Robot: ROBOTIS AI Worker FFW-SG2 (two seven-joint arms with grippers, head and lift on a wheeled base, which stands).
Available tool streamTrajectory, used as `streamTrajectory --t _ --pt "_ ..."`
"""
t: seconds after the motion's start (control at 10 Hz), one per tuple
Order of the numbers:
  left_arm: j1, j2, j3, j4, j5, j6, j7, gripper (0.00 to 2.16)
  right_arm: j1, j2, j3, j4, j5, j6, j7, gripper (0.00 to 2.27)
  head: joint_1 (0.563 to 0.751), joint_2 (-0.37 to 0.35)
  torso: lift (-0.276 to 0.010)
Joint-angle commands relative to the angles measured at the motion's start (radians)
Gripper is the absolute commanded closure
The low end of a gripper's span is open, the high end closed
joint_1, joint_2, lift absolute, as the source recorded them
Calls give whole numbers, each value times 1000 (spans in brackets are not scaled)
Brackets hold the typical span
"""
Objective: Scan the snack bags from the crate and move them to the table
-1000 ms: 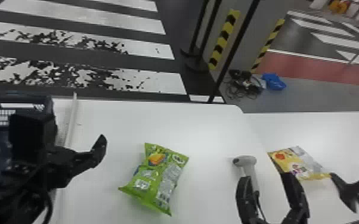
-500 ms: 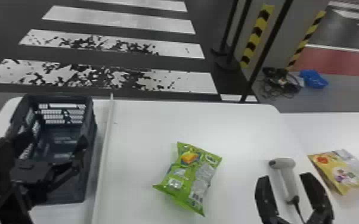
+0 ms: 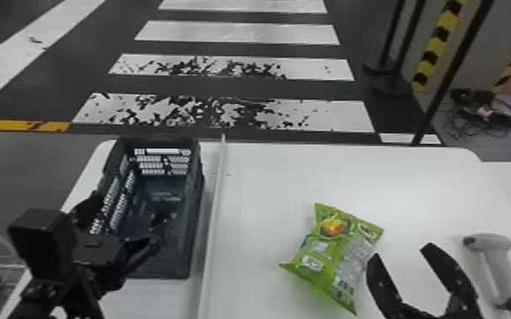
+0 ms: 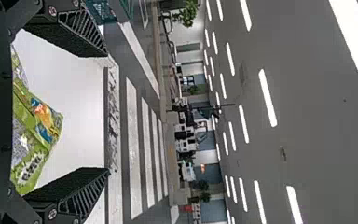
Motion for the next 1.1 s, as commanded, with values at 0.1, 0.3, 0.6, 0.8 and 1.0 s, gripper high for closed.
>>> streamTrajectory --t 0.1,0.3,0.6,0.8,1.0 --pt "1 -2 -4 6 0 0 -2 9 -80 18 45 29 20 98 22 154 695 72 -95" --pt "-3 3 -4 19 3 0 -5 9 -149 22 71 68 29 150 25 255 695 96 -95" --pt "-4 5 -3 26 8 0 -5 9 -255 38 108 115 53 331 24 1976 695 128 -95" --pt "-7 5 -3 26 9 0 -5 9 -321 41 119 164 106 346 38 2246 695 145 -95" --pt "-7 5 -3 29 9 0 -5 9 -368 47 130 243 116 352 38 2246 695 155 -95"
